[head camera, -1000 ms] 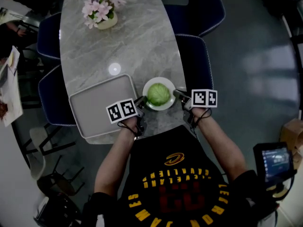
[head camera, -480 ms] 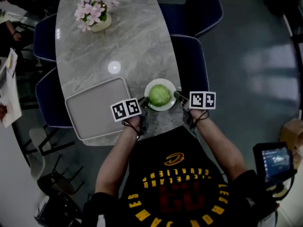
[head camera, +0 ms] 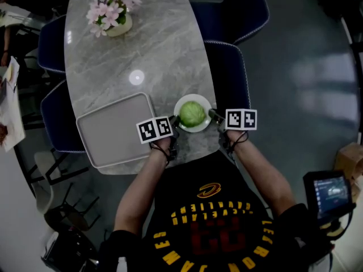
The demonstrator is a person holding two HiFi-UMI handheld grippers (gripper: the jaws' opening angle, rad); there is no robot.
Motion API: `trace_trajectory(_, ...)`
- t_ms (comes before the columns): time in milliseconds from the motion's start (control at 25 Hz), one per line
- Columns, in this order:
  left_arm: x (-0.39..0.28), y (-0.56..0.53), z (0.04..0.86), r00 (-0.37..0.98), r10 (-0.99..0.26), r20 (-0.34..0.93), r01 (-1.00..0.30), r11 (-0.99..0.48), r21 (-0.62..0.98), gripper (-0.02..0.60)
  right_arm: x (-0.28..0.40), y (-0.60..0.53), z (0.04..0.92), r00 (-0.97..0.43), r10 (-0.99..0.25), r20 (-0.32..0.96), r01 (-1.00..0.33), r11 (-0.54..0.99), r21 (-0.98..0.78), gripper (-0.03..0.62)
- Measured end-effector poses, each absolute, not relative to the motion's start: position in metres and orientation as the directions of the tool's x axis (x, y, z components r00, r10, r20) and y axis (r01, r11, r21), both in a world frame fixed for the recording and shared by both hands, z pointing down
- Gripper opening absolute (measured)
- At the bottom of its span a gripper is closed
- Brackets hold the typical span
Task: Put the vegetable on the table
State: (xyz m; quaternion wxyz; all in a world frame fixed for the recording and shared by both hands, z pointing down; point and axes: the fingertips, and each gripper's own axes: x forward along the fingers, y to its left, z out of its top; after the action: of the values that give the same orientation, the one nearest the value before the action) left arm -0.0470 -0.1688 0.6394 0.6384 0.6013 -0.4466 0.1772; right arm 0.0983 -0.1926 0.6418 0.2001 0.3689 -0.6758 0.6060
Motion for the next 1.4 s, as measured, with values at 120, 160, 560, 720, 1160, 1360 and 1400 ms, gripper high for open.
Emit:
trace_trajectory(120,-0.046,-0.168,0.639,0.534,-0.305,0.788,-0.77,0.208,0.603,0.032,0.099,-0.191,0.643,-0.644,-0.251,0.723,-0.746,-0.001,-0.666,0.034)
trace_trajectory(160,-0.046,-0.168,0.639,0.535,-0.304,0.789,-0.771,0.206,0.602,0.032,0.099,-0.191,0.643,-0.642,-0.251,0.724,-0.748,0.0,-0.663,0.034)
trace_trajectory(560,-0.045,-0.167,0.636,0.518,-0.304,0.799,-0.805,0.141,0.576,0.032,0.098,-0.191,0.64,-0.589,-0.272,0.761,-0.805,0.107,-0.584,0.034)
trace_trajectory(720,-0.045,-0.168,0.633,0.448,-0.314,0.837,-0.876,0.035,0.482,0.035,0.104,-0.193,0.636,-0.511,-0.308,0.803,-0.86,0.177,-0.479,0.034)
trace_trajectory(1160,-0.063,-0.183,0.603,0.371,-0.494,0.787,-0.899,0.022,0.438,0.034,0.088,-0.218,0.568,-0.52,-0.522,0.676,-0.854,0.306,-0.421,0.034)
trace_trajectory(1360,-0.066,-0.193,0.544,0.417,-0.619,0.665,-0.874,-0.072,0.48,0.029,0.056,-0.214,0.518,-0.6,-0.577,0.554,-0.799,0.407,-0.442,0.034)
trace_trajectory(1400,-0.067,-0.193,0.532,0.427,-0.634,0.644,-0.869,-0.092,0.486,0.004,0.05,-0.214,0.508,-0.612,-0.583,0.534,-0.791,0.426,-0.44,0.034)
